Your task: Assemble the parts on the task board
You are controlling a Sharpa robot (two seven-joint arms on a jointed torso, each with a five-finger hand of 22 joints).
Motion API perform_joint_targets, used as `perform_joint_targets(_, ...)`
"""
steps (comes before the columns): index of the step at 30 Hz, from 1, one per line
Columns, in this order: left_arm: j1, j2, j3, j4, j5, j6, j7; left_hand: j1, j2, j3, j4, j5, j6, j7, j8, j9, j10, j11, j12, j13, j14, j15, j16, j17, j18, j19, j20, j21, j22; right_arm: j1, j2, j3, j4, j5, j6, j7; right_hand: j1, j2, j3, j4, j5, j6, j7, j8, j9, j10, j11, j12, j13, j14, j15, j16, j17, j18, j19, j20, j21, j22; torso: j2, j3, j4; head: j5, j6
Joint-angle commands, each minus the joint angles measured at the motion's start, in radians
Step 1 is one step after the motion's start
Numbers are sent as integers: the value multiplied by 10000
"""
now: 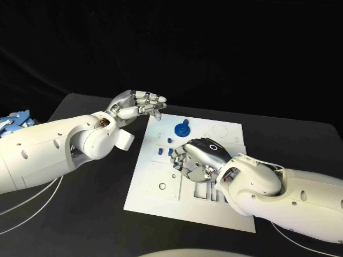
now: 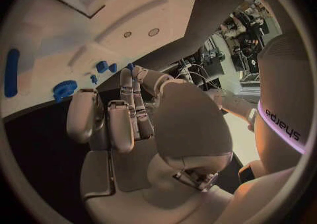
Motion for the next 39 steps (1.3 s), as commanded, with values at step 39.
perform_joint_targets(39,7,139,8,-60,55,-9,-33,66,76,-55,-43,5,-18,106,-48,-20,-122,9,-22,-6,-41,51,-80,23,92,-66,1,-50,-21,-456,322,-122,-593,-181,715,26,-47,97,55,-15,59,66,19,29,11,4,-14,-65,-7,385,-31,43,-21,-153,61,-27,56,650,-3,18,-14,412,-299)
